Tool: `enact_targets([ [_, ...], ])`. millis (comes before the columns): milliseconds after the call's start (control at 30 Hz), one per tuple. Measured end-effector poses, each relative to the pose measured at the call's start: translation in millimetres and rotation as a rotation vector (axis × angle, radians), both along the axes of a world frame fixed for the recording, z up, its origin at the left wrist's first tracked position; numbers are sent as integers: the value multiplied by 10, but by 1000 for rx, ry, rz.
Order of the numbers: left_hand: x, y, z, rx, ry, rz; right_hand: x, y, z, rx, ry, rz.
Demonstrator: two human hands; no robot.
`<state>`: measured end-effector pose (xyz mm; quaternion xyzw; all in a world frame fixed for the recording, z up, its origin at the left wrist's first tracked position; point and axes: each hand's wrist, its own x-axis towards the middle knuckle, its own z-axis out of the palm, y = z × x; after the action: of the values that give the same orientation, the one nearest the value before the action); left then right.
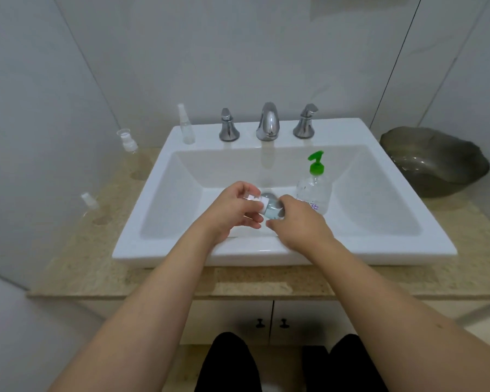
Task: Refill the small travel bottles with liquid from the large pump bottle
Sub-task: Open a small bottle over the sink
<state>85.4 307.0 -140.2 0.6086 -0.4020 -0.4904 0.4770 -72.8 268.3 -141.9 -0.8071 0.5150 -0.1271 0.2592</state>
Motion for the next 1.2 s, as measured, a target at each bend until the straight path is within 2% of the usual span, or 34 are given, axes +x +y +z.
enact_targets([
  [433,13,-79,-31,106,-30,-28,5,-46,-36,-2,28,3],
  [967,26,-66,-5,149,-42,-24,1,-32,-27,-10,10,-2],
  [1200,15,-78,17,198,-57,-39,-2,-26,-55,-64,0,-1],
])
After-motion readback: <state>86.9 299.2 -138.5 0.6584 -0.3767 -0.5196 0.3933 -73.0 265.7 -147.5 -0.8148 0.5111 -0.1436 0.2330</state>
